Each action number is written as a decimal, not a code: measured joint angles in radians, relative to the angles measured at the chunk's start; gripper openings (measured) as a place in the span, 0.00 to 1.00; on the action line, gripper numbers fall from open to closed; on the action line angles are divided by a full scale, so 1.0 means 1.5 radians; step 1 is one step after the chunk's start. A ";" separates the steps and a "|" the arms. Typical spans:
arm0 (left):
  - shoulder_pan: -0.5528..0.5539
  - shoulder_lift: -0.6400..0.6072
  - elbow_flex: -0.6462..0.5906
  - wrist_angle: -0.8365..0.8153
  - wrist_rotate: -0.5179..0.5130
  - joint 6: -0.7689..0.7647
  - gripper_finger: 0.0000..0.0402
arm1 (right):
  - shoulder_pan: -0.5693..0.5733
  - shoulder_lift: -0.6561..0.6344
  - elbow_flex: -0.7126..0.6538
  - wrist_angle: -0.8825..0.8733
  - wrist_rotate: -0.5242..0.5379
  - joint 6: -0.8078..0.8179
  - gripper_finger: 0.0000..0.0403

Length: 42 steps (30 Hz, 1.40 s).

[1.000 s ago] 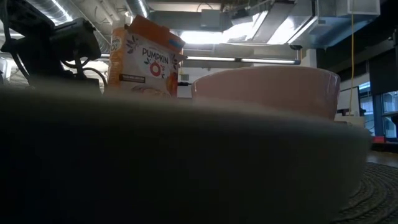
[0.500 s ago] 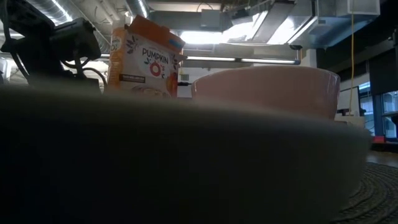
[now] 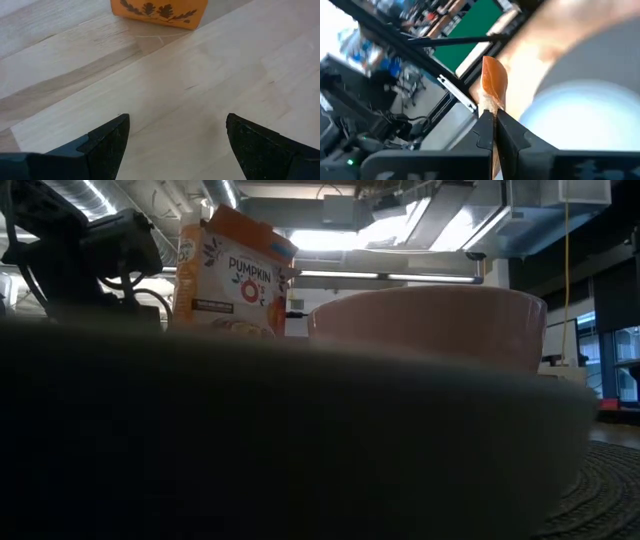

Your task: Arrange a breakfast setting

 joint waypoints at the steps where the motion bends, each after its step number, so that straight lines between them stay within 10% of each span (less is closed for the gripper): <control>1: 0.000 0.000 0.000 0.000 0.000 0.000 0.80 | 0.009 0.012 0.000 -0.002 0.016 0.048 0.01; 5: 0.000 0.000 0.000 0.000 0.000 0.000 0.80 | 0.036 0.056 0.000 -0.002 0.040 0.197 0.01; 29: 0.000 0.000 0.000 0.000 0.000 0.000 0.80 | 0.005 0.099 0.000 -0.177 -0.096 0.189 0.02; 42: 0.000 0.000 0.000 0.000 0.000 0.000 0.80 | -0.006 0.086 0.000 -0.298 -0.196 0.183 0.26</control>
